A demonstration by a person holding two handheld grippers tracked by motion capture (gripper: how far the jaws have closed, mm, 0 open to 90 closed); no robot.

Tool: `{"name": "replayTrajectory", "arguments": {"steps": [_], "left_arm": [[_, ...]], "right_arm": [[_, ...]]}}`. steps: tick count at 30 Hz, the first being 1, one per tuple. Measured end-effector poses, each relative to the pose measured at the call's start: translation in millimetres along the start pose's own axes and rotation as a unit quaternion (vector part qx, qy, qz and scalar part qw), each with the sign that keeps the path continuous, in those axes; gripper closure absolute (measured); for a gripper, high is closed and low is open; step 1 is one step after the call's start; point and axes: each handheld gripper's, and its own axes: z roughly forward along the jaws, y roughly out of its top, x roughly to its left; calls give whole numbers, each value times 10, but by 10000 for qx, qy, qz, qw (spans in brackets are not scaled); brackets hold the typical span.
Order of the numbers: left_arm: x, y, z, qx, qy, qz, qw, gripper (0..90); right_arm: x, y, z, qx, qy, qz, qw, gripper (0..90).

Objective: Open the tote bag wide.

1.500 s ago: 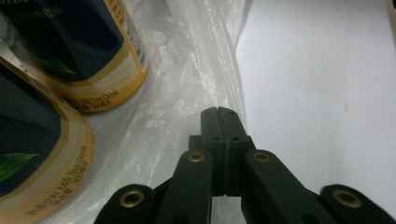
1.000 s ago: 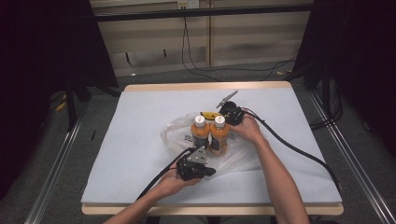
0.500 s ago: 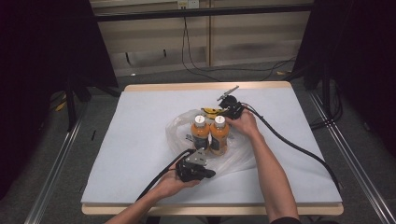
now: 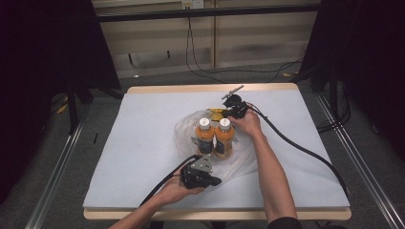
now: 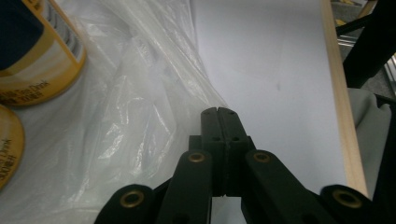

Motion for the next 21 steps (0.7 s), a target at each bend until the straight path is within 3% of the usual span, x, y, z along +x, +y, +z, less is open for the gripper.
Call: {"name": "replayTrajectory", "arguments": {"steps": [2,3,5,8,12,15,21], "left_arm": [[-8,-1,2,-13,-19,14,10000,900],[-4,7,-12,95,-40,66,9999,900],[-7,-1,3,-28,-67,40,10000,900],[11,5,-17,48,-74,-2,10000,900],[65,39,-128,-284,-69,-93,9995,900],[93,95,-282,-610,20,-155,9980,900],[171,115,-554,-990,266,-262,9944,900]], "right_arm": [[-2,16,11,15,-71,-39,10000,900],[-2,25,17,17,-94,-71,9999,900],[2,38,24,41,-166,-128,9998,900],[4,42,22,36,-173,-83,9998,900],[-4,27,-46,3,138,-13,9999,900],[-30,42,-213,-215,367,79,9991,900],[23,17,-564,-423,542,-105,9976,900]]}}
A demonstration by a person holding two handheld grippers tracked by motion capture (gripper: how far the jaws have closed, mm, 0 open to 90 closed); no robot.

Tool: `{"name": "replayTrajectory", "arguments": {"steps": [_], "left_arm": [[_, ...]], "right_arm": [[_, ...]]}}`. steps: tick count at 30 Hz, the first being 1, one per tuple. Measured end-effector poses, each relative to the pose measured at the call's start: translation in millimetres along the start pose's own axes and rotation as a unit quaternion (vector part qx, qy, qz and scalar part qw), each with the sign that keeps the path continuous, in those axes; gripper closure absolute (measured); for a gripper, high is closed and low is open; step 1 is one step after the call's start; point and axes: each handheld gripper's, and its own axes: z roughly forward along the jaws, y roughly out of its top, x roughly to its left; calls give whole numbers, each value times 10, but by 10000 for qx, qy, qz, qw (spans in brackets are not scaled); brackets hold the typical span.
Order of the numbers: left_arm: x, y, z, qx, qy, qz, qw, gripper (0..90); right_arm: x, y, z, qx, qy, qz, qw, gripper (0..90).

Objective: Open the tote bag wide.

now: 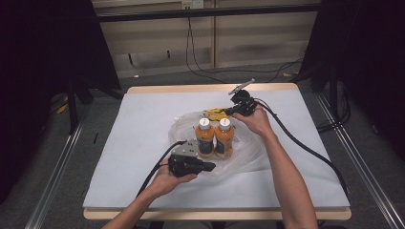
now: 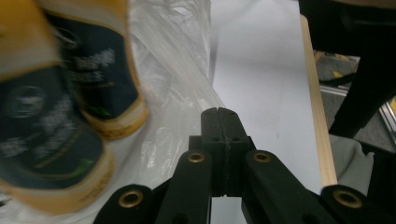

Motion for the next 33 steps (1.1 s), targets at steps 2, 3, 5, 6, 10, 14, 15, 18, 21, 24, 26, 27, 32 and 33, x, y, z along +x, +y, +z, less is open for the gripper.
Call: {"name": "replayTrajectory", "arguments": {"steps": [2,3,5,6,10,14,15,18,21,24,26,27,32,33], "left_arm": [[37,29,-82,-122,99,-18,9999,900],[77,59,-157,-169,162,16,9997,900],[138,98,-266,-328,280,-50,9991,900],[169,110,-311,-401,333,-84,9986,900],[256,104,-439,-495,520,-208,9972,900],[320,6,-512,-493,682,-342,9959,900],[330,-22,-526,-464,735,-383,9955,900],[365,-87,-558,-454,855,-502,9940,900],[371,-96,-602,-493,896,-525,9934,900],[365,-109,-639,-514,939,-569,9926,900],[359,-136,-665,-521,1030,-610,9914,888],[357,-154,-684,-523,1053,-607,9912,865],[331,-214,-745,-538,1136,-665,9898,795],[305,-220,-775,-591,1190,-714,9886,778]], "right_arm": [[52,-32,-109,-79,51,-34,9999,900],[74,-60,-159,-109,79,-39,9999,900],[119,-123,-244,-121,112,-104,9998,900],[143,-165,-289,-142,142,-114,9997,900],[225,-279,-432,-261,243,-151,9993,900],[331,-394,-615,-553,292,-166,9979,900],[351,-427,-653,-626,324,-156,9974,900],[395,-538,-745,-715,277,-130,9970,900],[419,-660,-844,-803,238,-108,9964,900],[432,-747,-942,-894,199,-48,9958,900],[446,-812,-1021,-1011,229,-8,9946,900],[459,-844,-1059,-1070,217,-13,9940,900],[530,-1025,-1279,-1357,163,99,9906,900],[538,-1044,-1305,-1401,158,124,9899,896]]}}
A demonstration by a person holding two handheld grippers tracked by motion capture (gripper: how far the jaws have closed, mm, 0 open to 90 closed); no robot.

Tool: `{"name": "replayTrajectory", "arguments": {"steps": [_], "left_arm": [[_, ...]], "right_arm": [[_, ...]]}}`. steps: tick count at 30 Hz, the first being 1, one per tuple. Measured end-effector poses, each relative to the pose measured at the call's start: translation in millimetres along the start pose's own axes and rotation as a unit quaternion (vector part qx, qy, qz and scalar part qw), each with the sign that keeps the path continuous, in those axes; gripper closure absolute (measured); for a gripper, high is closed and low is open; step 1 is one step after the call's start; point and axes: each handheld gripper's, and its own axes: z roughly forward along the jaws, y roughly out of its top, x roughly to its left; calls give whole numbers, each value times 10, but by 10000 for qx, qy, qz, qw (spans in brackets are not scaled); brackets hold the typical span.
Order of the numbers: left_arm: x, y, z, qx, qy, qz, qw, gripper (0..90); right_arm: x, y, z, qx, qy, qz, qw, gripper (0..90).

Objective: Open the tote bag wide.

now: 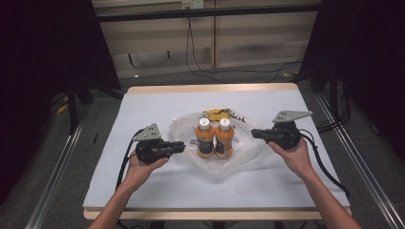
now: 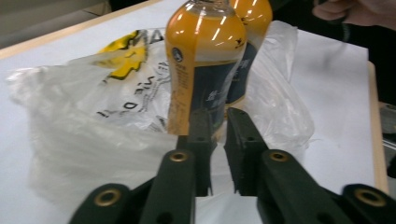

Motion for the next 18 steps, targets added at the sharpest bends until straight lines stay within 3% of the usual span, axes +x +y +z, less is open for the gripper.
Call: {"name": "replayTrajectory", "arguments": {"steps": [7,10,13,18], "left_arm": [[-115,-24,-204,-159,211,23,9996,517],[-147,-63,-313,-268,421,-47,9987,413],[-167,-116,-435,-302,712,17,9970,302],[-196,-278,-601,-301,985,-17,9947,206]], "right_arm": [[192,-98,-261,-301,-17,27,9995,680],[294,-154,-358,-394,-34,5,9992,568],[372,-215,-448,-408,-75,30,9991,439],[432,-355,-593,-455,-257,112,9986,274]]}}
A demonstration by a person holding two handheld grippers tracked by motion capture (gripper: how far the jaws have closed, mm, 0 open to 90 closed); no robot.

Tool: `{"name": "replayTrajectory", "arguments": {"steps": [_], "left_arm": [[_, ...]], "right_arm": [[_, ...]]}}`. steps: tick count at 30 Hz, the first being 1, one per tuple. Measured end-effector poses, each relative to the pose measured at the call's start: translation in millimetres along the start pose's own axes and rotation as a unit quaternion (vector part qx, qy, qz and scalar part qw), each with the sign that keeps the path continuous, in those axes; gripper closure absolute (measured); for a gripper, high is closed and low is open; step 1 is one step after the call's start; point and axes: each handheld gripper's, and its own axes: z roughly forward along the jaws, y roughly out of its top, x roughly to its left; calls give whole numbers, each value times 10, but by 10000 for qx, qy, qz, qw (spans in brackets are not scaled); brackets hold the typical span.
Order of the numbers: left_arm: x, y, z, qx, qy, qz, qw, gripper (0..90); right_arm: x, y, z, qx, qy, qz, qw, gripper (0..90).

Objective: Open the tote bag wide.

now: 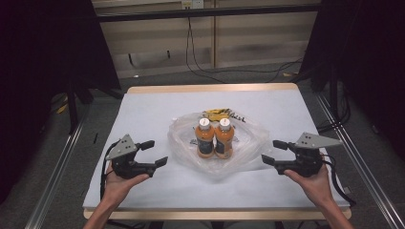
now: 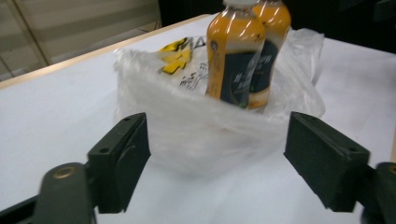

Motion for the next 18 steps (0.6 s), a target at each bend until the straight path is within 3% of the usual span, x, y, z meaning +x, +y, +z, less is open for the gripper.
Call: {"name": "replayTrajectory", "arguments": {"steps": [8,10,18], "left_arm": [[-71,-266,-151,256,98,-323,9991,94],[-97,-369,-168,398,179,-390,9983,92],[-120,-538,-261,556,163,-557,9968,39]], "right_arm": [[26,-221,-205,-72,-501,292,9983,111],[24,-282,-245,-54,-486,424,9979,113],[-37,-482,-448,-107,-922,706,9932,93]]}}
